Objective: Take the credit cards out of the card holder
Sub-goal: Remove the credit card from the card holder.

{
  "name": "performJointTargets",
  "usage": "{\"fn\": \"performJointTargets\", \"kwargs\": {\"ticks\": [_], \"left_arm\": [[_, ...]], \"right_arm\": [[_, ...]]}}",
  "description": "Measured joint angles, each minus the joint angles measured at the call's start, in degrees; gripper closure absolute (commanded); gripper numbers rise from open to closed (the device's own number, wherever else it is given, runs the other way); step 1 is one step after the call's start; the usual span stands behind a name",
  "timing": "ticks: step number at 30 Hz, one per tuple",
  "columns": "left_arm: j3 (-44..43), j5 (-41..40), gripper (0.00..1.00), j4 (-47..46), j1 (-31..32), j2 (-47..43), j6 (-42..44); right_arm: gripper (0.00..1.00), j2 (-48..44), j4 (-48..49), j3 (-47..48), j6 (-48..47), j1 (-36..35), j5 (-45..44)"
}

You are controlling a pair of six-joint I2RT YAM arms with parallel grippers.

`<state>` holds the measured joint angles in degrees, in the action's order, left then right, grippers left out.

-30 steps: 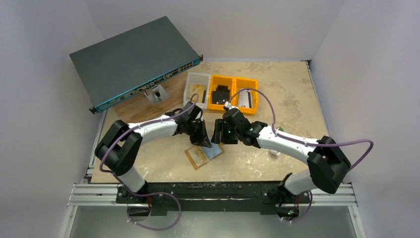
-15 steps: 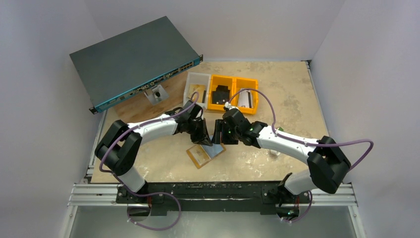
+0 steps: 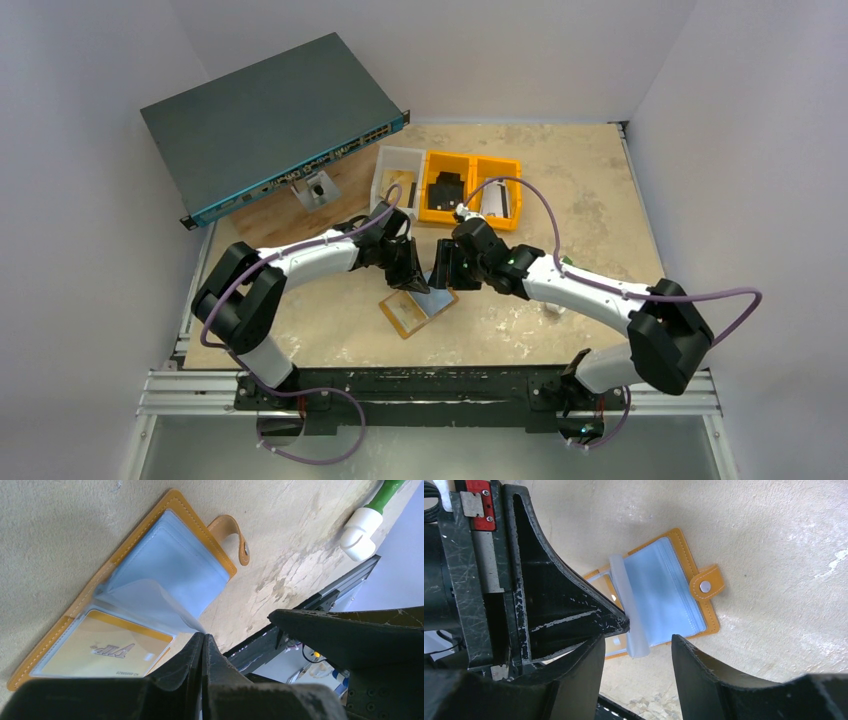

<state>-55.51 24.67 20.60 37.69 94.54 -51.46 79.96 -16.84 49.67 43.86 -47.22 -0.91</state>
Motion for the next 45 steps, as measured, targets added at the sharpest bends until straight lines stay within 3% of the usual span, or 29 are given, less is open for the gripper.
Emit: {"fn": "performJointTargets", "kwargs": {"ticks": [11, 21, 30, 35, 45], "left_arm": [[0.0, 0.0, 1.0, 0.0, 0.0, 0.0, 0.0], [-0.5, 0.0, 1.0, 0.0, 0.0, 0.0, 0.0], [-0.5, 0.0, 1.0, 0.0, 0.0, 0.1, 0.0], [-0.5, 0.0, 1.0, 0.0, 0.0, 0.1, 0.0], [-0.5, 0.0, 1.0, 0.0, 0.0, -1.8, 0.0]], "right_arm": [[0.51, -0.2, 0.2, -0.3, 0.0, 0.0, 0.0], [0.59, 0.0, 2.3, -3.9, -0.6, -2.4, 0.4], [0.79, 5.9, 5.9, -3.8, -1.0, -4.3, -0.1], [0.97, 8.0, 5.8, -3.8, -0.9, -4.3, -2.4], [1.0, 8.9, 4.8, -3.8, 1.2, -4.3, -4.2]]}}
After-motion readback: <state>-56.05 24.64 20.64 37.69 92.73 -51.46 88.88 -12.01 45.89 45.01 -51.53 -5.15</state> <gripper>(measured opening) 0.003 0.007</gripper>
